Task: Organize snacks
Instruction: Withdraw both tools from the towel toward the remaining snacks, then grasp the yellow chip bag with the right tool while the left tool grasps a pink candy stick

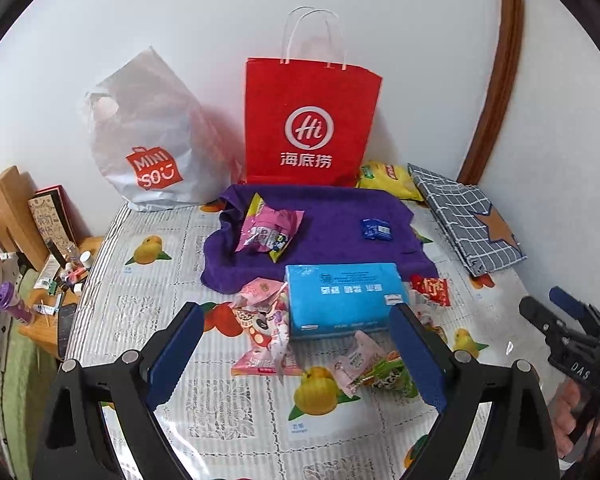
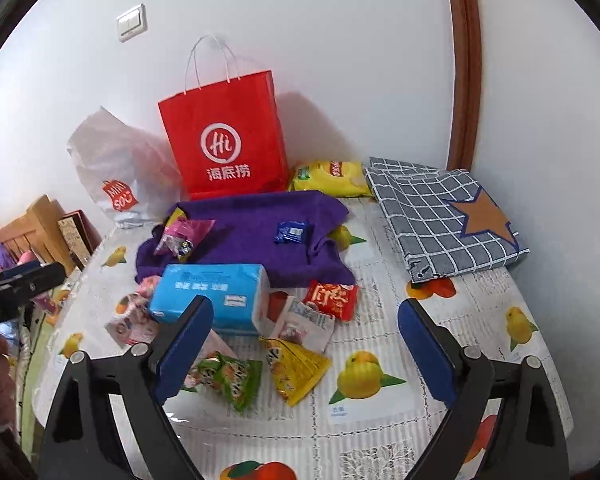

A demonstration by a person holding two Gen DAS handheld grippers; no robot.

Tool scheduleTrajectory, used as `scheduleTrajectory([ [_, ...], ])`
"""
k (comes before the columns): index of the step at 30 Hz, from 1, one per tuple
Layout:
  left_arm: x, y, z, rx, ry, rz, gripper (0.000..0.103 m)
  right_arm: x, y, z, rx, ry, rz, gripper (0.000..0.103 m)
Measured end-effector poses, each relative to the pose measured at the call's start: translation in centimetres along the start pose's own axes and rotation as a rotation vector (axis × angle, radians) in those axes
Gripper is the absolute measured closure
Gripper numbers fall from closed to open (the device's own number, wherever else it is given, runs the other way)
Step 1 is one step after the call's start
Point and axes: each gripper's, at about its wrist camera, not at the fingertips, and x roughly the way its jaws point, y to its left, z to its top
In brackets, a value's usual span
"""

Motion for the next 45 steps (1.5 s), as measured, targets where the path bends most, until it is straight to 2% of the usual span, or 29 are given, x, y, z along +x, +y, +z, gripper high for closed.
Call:
scheduleTrajectory([
  [6, 2.4, 1.8, -0.4, -0.051, 0.041, 0.0, 0.01, 3.0, 0.1, -1.8, -0.023, 0.059, 0.032, 0.017],
  [9, 3.7, 2.9, -0.7, -0.084, 0.063, 0.0, 0.009, 5.1, 0.2, -2.7, -0.026, 0.104, 0.024, 0.029],
  [17, 6.4, 4.5, -1.6, -0.117, 0.112, 0.016, 0.009, 9.5, 0.9, -5.0, -0.063, 0.185, 0.083, 0.03],
  [26, 8.0, 5.7, -2.4, -0.112, 0.151, 0.037, 0.009, 14.0, 1.7, -7.1, -0.084, 0.259, 0.072, 0.03],
  [28, 8.5, 5.6, -2.6, -0.101, 0.162, 0.034, 0.009, 14.6, 1.6, -7.5, -0.085, 0.27, 0.07, 0.031],
  [33, 10.5, 4.7, -3.0, -0.079, 0.212, -0.013, 0.009, 14.7, 1.8, -8.3, -0.11, 0.262, 0.038, 0.043],
  [36, 11.5, 4.3, -3.0, -0.074, 0.223, -0.014, 0.009, 14.2, 1.8, -8.2, -0.121, 0.26, 0.042, 0.049],
  [39, 12.6, 3.7, -2.7, -0.064, 0.229, -0.016, 0.009, 13.6, 1.6, -8.1, -0.13, 0.254, 0.029, 0.051],
  [42, 13.6, 3.2, -2.5, -0.046, 0.245, -0.006, 0.015, 13.3, 1.0, -8.1, -0.121, 0.261, 0.019, 0.052],
  [44, 14.3, 2.9, -2.6, -0.029, 0.26, 0.003, 0.038, 13.0, 0.5, -8.0, -0.106, 0.265, 0.017, 0.052],
  [45, 14.5, 2.9, -2.6, -0.024, 0.266, 0.001, 0.044, 12.9, 0.2, -8.0, -0.097, 0.268, 0.017, 0.052],
])
